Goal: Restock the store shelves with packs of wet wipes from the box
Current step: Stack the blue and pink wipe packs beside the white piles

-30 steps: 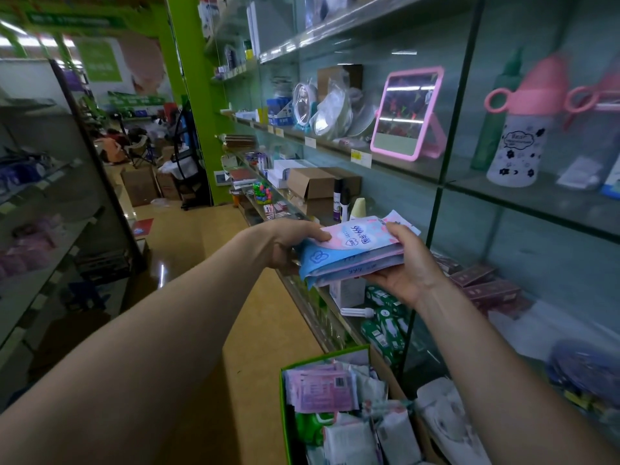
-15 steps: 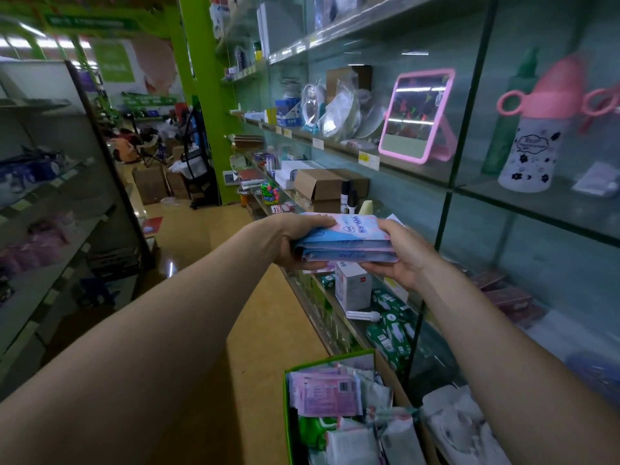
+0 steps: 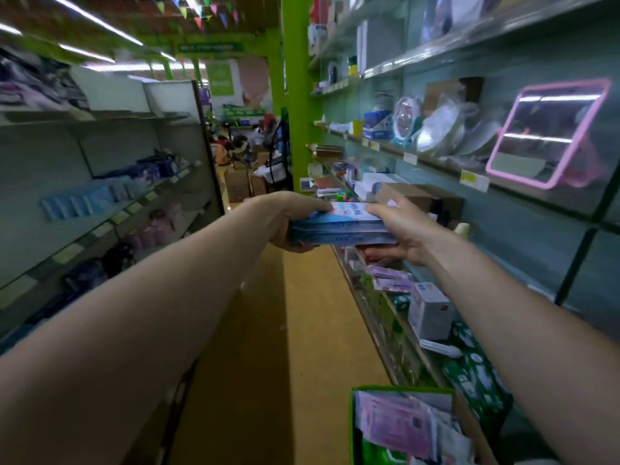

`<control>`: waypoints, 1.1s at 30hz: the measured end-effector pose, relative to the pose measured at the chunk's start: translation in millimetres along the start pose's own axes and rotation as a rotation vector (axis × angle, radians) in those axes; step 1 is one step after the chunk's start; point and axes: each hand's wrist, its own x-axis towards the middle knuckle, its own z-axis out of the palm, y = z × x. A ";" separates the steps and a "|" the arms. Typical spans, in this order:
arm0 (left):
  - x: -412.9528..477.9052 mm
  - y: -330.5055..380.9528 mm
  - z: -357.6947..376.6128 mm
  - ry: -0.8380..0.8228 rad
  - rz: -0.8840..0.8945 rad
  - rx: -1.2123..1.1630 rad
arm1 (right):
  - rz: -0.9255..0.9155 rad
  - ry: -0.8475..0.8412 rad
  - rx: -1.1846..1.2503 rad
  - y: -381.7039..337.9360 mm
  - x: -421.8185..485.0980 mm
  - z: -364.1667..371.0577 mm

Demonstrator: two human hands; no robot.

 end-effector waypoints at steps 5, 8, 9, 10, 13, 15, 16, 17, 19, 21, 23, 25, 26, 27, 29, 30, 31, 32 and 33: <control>-4.8 3.7 -77.0 0.112 0.002 -0.011 | -0.089 -0.114 -0.088 -37.3 16.7 66.1; -15.9 2.3 -125.1 0.189 0.022 0.006 | -0.114 -0.219 -0.123 -57.7 21.1 115.8; -18.8 0.7 -141.2 0.214 0.031 0.014 | -0.126 -0.244 -0.138 -63.6 21.4 133.0; -21.6 -1.5 -157.4 0.234 0.031 0.019 | -0.139 -0.268 -0.151 -69.2 21.4 150.1; -27.1 -11.3 -211.3 0.291 -0.004 0.021 | -0.204 -0.303 -0.195 -87.2 20.1 202.1; -32.5 -18.3 -247.8 0.326 -0.020 0.021 | -0.279 -0.313 -0.244 -99.8 19.4 236.9; -36.5 -21.8 -265.6 0.355 -0.021 0.022 | -0.318 -0.321 -0.275 -106.3 18.5 254.5; -41.1 -25.3 -283.4 0.392 -0.022 0.026 | -0.348 -0.337 -0.289 -112.6 16.3 272.6; -52.0 -32.2 -318.8 0.441 -0.030 0.035 | -0.358 -0.394 -0.255 -123.8 11.9 309.3; -64.1 -38.9 -354.0 0.478 -0.047 0.028 | -0.388 -0.430 -0.256 -133.8 4.8 345.3; -75.6 -45.4 -387.5 0.509 -0.063 0.036 | -0.405 -0.490 -0.238 -143.5 -2.9 379.7; -89.0 -51.5 -416.4 0.553 -0.075 0.036 | -0.399 -0.556 -0.209 -153.3 -15.4 411.0; -96.1 -54.7 -429.5 0.582 -0.079 0.029 | -0.383 -0.594 -0.181 -158.2 -22.2 425.6; -102.4 -58.0 -442.7 0.612 -0.083 0.023 | -0.364 -0.636 -0.152 -163.1 -29.8 439.5; -115.3 -65.2 -467.3 0.659 -0.092 0.013 | -0.359 -0.704 -0.138 -173.1 -43.0 466.2; -121.4 -69.0 -478.6 0.685 -0.094 0.008 | -0.366 -0.731 -0.142 -178.1 -48.6 479.7; -126.9 -72.8 -490.8 0.718 -0.095 0.007 | -0.375 -0.755 -0.144 -183.2 -54.0 492.9; -132.1 -75.3 -499.8 0.745 -0.100 0.010 | -0.385 -0.776 -0.142 -187.4 -58.1 503.8; -137.7 -77.7 -510.2 0.772 -0.109 0.010 | -0.393 -0.801 -0.135 -191.6 -62.1 516.2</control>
